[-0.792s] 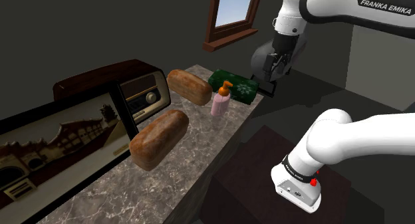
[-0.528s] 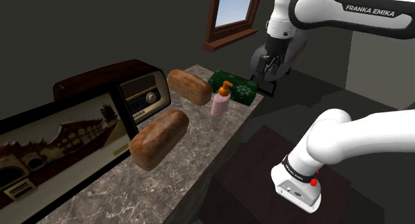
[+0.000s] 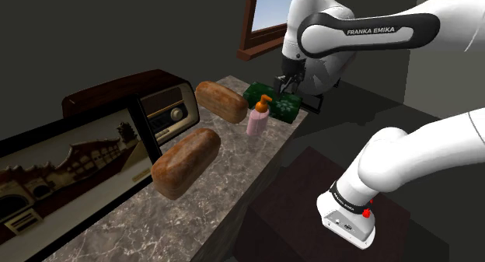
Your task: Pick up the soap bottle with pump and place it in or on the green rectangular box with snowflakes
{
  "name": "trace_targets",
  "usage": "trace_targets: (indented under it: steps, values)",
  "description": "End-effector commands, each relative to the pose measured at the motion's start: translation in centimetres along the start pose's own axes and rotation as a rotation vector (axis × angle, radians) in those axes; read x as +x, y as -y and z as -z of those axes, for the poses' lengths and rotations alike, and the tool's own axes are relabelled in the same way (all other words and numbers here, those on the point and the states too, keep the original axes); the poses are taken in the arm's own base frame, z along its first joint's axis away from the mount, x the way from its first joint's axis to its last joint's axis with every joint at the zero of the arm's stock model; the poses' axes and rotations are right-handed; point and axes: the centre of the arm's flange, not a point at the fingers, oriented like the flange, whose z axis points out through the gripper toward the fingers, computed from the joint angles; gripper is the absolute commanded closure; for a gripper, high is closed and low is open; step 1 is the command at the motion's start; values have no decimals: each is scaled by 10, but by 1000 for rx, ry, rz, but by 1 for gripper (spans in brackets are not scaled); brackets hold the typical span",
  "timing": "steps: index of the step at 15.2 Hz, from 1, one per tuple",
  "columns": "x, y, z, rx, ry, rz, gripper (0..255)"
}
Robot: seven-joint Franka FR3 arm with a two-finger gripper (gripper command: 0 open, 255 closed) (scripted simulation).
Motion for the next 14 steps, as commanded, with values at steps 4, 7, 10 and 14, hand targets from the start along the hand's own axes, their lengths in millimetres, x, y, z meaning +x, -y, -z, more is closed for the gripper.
trace_targets:
  steps: [4, 7, 10, 14]
  values:
    - [51, 15, -35, -40, -34, -3, 0]
    - [78, 22, -54, -62, -51, -5, 0]
    - [79, 21, -69, -62, -51, -5, 0]
    - [80, 20, -90, -62, -51, -5, 0]
